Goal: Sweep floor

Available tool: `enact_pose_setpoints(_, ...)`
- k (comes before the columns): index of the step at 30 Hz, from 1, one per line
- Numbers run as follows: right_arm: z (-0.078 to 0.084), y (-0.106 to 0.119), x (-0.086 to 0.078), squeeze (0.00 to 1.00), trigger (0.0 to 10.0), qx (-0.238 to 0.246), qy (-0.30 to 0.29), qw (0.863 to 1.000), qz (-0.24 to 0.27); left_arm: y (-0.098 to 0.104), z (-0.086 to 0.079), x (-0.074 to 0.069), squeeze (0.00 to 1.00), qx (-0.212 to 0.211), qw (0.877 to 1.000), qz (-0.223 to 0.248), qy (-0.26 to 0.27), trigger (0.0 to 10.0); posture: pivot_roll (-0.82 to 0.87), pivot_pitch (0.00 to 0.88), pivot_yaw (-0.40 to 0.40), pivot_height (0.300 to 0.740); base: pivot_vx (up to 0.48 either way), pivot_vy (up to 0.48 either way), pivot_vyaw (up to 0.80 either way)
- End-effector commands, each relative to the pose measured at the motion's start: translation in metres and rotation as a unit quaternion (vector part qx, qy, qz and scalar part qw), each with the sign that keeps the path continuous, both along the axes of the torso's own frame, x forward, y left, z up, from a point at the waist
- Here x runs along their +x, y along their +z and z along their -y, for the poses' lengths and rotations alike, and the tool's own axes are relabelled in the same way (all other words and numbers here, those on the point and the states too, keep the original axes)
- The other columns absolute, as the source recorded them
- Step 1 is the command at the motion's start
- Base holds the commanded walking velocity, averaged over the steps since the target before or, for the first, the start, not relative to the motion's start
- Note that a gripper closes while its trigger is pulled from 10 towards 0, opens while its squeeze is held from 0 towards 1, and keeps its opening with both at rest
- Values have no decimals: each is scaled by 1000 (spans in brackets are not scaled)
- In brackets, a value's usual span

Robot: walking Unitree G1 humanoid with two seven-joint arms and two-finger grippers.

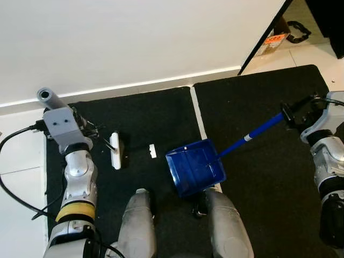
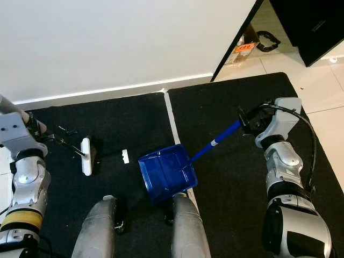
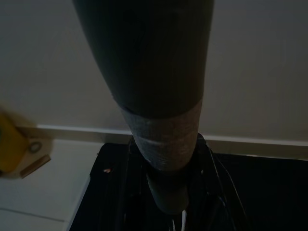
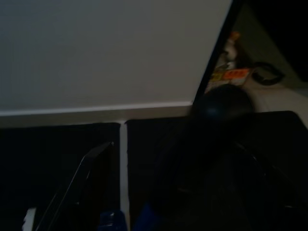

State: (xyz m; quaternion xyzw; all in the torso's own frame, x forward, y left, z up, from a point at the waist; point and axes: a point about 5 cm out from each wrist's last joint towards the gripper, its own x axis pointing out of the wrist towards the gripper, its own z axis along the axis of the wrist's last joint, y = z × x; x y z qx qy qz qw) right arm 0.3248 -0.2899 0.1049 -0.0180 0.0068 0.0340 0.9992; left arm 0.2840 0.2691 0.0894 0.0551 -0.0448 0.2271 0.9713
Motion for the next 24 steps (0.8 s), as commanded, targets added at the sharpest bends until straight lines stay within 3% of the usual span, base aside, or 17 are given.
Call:
enact_pose_setpoints(1, 1, -12, -6, 0, 10000, -1, 3, 1000, -30, -20, -13, -15, 0, 9, 998, -59, 26, 10000, 120, 368, -100, 740, 0, 0, 0)
enact_pose_setpoints(14, -5, -18, -4, 0, 10000, -10, 1, 999, -50, -17, -10, -20, 0, 9, 998, -54, 28, 10000, 139, 381, -93, 740, 0, 0, 0)
enact_pose_setpoints(24, -4, -8, 1, 0, 10000, 5, -9, 1000, -22, -12, -8, -21, 0, 5, 999, -39, 23, 10000, 146, 397, -86, 740, 0, 0, 0)
